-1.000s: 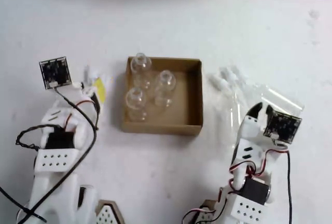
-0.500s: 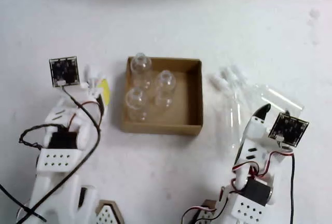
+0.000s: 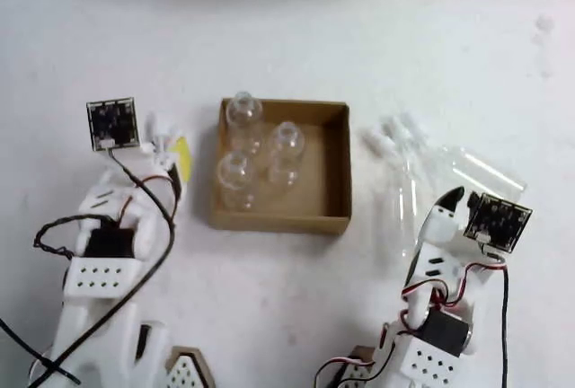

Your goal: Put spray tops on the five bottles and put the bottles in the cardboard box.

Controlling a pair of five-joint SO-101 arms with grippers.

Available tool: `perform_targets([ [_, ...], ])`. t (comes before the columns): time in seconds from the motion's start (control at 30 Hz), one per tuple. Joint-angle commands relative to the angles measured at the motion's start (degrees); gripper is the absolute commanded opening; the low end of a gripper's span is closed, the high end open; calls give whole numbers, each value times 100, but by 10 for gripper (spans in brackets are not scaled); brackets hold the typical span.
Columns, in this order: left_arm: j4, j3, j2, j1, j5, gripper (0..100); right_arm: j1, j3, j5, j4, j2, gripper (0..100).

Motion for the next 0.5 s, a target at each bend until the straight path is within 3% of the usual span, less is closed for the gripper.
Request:
perform_targets([
  [0.0, 9, -343, -119, 66, -53, 166, 48, 44, 18, -145, -57, 235],
  [0.1, 9, -343, -119, 66, -53, 166, -4, 44, -35, 233, -48, 250],
  [0.27, 9, -343, -119, 75, -53, 166, -22, 44, 26, -66, -57, 2],
  [0.47, 9, -334, -110, 75, -53, 166, 171, 44, -26, -75, -57, 176],
])
